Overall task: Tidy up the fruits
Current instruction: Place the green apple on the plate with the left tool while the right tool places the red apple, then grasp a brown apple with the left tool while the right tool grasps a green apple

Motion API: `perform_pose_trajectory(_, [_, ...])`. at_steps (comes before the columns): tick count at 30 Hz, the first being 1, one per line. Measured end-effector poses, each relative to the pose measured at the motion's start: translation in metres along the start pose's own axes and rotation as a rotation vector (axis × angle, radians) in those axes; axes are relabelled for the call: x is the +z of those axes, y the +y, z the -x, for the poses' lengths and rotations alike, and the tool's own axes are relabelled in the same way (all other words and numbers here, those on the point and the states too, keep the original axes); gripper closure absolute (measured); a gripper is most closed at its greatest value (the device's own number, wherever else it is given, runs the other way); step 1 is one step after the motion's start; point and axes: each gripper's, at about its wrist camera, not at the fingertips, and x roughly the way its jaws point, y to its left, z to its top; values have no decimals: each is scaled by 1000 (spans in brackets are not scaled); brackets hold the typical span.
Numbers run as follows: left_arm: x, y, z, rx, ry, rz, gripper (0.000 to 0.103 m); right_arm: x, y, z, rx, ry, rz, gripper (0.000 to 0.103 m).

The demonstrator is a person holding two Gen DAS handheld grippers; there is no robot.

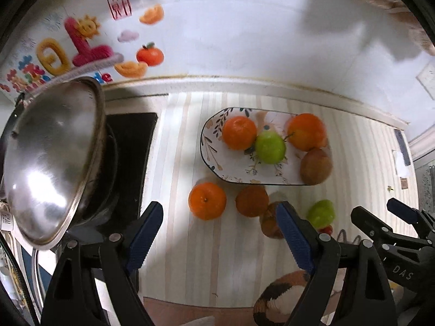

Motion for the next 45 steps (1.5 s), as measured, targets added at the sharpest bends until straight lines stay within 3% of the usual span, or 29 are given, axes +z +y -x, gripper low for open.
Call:
perform_pose_trajectory(14, [-38, -10, 83, -8, -151, -21, 18, -43, 13, 104, 2, -192, 44, 8])
perform_pose_trajectory(26, [-49, -13, 101, -18, -188, -2, 18, -58, 7, 131, 60, -243, 8, 8])
perform_pose_trajectory(30, [-46, -10, 80, 1, -165, 20, 17, -53, -10, 114, 90, -209, -49, 8])
perform_pose_trajectory(33, [-42, -9, 53, 8, -128, 23, 8, -48, -28, 88, 99, -162, -98, 8])
perform_pose_trajectory(45, [-28, -62, -81, -93, 173, -28, 6, -35, -101, -48, 202, 91, -302, 8])
